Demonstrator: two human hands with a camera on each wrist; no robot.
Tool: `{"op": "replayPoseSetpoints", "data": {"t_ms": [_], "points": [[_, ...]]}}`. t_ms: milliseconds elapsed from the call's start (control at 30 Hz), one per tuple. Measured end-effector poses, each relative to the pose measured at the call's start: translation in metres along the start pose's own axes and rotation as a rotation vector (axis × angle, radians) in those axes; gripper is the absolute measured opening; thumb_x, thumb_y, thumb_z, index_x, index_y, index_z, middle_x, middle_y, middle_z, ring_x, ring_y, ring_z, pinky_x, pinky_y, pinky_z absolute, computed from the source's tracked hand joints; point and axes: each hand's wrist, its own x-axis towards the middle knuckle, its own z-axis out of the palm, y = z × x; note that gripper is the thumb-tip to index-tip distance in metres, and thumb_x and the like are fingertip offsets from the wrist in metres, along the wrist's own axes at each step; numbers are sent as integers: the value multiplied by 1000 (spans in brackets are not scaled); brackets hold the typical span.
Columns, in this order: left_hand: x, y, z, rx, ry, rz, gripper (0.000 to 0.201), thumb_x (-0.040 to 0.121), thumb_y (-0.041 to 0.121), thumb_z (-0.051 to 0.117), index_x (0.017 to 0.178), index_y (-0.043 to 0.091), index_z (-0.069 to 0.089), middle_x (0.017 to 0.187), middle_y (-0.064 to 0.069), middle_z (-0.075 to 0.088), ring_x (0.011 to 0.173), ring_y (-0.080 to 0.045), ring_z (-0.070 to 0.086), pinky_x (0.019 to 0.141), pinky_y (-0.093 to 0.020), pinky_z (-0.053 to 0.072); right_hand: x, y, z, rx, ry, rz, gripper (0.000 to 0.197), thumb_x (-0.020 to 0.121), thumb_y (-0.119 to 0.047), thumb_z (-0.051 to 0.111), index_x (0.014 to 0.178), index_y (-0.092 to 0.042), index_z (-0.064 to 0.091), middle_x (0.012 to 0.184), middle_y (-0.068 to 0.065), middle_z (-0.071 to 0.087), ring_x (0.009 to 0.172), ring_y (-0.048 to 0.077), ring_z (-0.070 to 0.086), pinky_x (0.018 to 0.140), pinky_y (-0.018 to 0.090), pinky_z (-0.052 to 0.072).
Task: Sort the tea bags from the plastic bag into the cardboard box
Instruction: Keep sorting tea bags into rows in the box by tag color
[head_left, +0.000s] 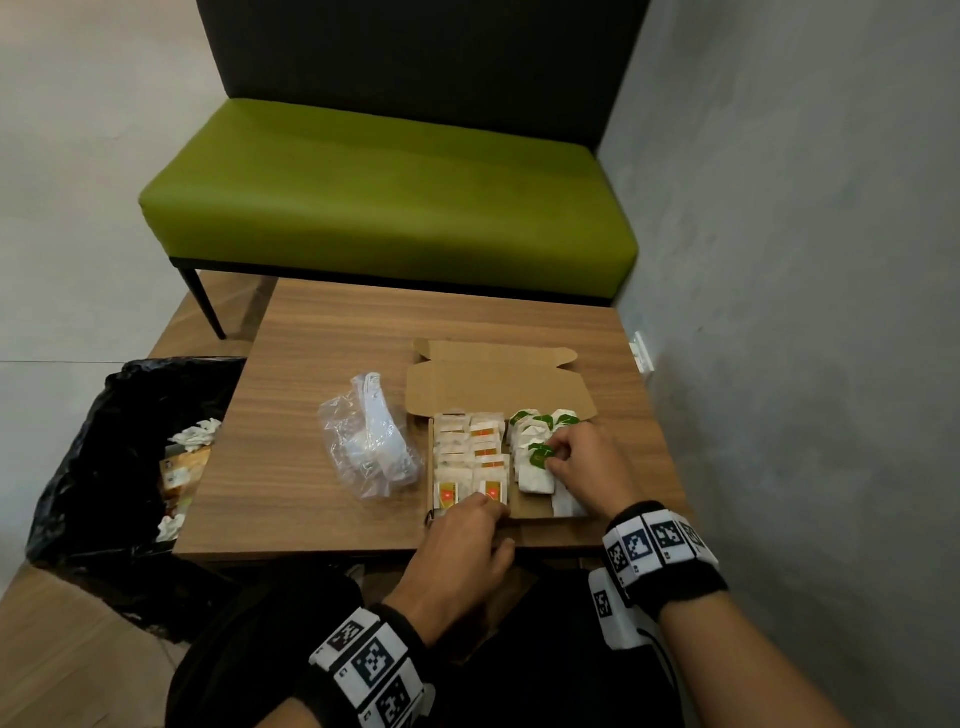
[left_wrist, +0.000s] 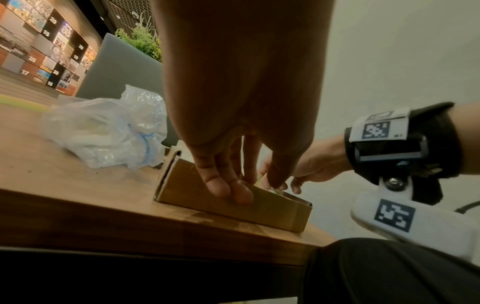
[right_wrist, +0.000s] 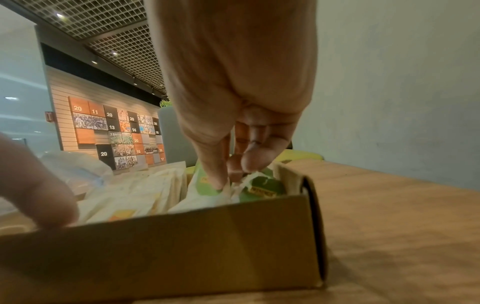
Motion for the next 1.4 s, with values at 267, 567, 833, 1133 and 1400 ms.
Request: {"op": "replayPoseSetpoints", "data": {"t_ms": [267,567,833,1133,1400], "points": [[0,0,-7,-3,46,8,35,96,31,55,130,23,58,129,6,56,116,-10,54,100,-28,46,-3,-5,-1,12,-6,-4,18,81,-20,79,97,-24,71,90,-6,66,86,11,61,80,34,57],[17,-24,-65,328,564,-158,32,89,44,62,114,24,55,113,0,49,98,-14,48,82,-28,43,-13,7,-11,175,55,50,18,81,-15,78,97,-19,71,78,-8,67,75,6,63,77,32,58],[27,-60,-87,233,434,-374,46,90,31,63,129,19,43,124,-7,56,98,-22,59,78,-38,54,-39,-7,-17,226,128,32,14,87,-20,71,101,-20,72,85,-8,67,80,6,63,75,31,58],[-28,-39,-109,58,506,-121,29,88,-1,56,98,26,54,114,5,49,68,-8,49,53,-19,34,-90,-102,-29,572,42,-361,14,92,-39,65,104,-38,72,108,-16,44,104,0,51,83,24,53],[-59,-26,-98,-70,440,43,36,90,-6,52,111,18,69,129,3,56,96,-6,59,78,-7,39,-96,-122,-20,306,-37,-204,43,88,-26,65,131,-32,62,127,0,51,120,14,50,89,16,33]]}}
